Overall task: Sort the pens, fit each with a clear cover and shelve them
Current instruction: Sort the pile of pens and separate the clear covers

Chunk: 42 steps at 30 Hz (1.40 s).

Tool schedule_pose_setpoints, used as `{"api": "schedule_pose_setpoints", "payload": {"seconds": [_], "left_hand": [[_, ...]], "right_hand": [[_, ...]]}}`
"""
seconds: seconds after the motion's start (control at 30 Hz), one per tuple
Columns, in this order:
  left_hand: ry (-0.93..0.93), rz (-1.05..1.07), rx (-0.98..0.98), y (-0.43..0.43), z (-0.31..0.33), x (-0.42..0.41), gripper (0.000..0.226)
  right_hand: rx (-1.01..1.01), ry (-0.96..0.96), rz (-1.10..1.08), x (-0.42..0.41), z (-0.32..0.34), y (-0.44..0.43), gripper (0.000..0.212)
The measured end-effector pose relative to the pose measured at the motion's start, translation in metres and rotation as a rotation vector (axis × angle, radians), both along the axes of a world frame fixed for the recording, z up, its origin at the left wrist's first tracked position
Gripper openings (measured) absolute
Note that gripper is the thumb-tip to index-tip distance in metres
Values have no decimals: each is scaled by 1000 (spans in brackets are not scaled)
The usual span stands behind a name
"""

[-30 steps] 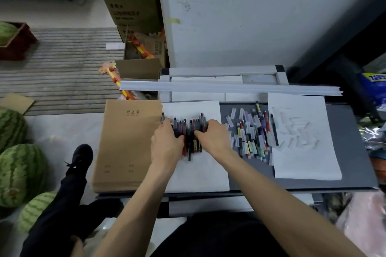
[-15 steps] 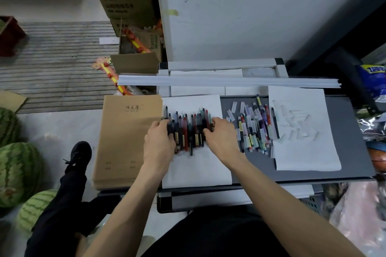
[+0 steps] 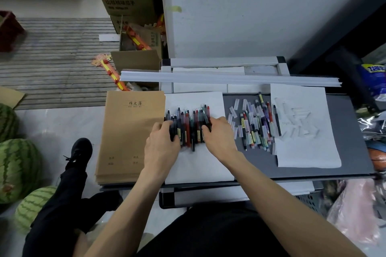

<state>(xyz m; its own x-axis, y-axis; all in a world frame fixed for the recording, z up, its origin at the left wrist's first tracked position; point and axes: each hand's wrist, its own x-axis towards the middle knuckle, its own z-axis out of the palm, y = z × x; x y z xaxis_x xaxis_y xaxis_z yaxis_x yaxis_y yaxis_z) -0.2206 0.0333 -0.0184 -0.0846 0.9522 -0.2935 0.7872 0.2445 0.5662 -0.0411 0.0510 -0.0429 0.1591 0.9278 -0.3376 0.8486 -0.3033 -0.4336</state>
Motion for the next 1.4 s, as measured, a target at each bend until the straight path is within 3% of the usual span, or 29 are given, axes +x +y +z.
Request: {"api": "schedule_pose_setpoints", "payload": {"seconds": [0.33, 0.57, 0.9, 1.2, 1.4], "left_hand": [[3, -30, 36, -2, -4, 1, 47], [-28, -24, 61, -2, -5, 0, 40], [45, -54, 47, -4, -6, 8, 51], [78, -74, 30, 2, -10, 12, 48], [85, -91, 31, -1, -4, 11, 45]], "right_hand": [[22, 72, 41, -22, -5, -9, 22], [46, 137, -17, -36, -5, -13, 25], [117, 113, -134, -28, -5, -16, 26], [123, 14, -57, -24, -9, -20, 24], [105, 58, -5, -16, -4, -19, 22]]}}
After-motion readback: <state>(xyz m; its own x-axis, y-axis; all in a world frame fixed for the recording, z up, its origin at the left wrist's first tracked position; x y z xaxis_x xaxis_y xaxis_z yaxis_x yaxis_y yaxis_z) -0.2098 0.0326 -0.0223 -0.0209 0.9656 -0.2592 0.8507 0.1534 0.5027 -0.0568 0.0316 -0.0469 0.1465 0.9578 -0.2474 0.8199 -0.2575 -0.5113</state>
